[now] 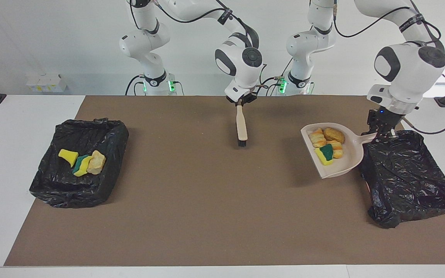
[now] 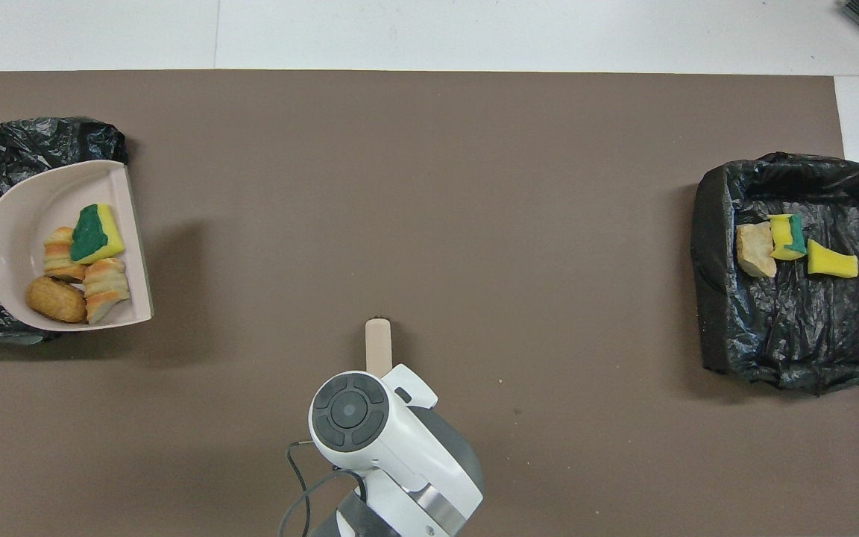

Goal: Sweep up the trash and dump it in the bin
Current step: 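Tilt the dustpan with the left gripper to dump pieces into the bin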

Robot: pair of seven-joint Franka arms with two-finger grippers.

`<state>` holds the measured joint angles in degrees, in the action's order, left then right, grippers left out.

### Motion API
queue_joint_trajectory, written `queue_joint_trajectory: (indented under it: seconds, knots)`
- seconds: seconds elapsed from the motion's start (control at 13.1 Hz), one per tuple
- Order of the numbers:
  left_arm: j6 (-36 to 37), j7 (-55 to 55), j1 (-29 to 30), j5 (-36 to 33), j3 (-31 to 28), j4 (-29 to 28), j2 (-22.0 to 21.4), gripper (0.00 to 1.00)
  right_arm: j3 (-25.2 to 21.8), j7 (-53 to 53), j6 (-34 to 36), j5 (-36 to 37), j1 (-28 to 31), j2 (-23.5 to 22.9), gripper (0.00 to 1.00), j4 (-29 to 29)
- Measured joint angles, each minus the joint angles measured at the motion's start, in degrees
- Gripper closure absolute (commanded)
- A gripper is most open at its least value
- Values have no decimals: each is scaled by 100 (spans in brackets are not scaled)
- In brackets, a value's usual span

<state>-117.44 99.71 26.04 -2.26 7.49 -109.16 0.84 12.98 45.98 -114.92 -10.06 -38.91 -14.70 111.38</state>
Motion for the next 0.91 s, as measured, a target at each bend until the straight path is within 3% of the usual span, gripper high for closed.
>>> queue_joint_trajectory:
  seconds: [0.08, 0.15, 0.53, 0.91]
  knots:
    - [0, 227, 164, -2, -2, 195, 117, 100, 0, -5, -2, 0, -45, -33, 74, 40]
    - [0, 445, 313, -42, -5, 426, 276, 100, 1, -5, -2, 0, -94, -60, 1, 59]
    - [-1, 742, 573, -1097, -31, 1734, 1251, 100, -40, -6, 319, 8, -109, -41, 0, -152]
    - [-21, 629, 314, -2717, 47, 2420, 1689, 100, -95, -16, 718, 10, 144, 176, 0, -469]
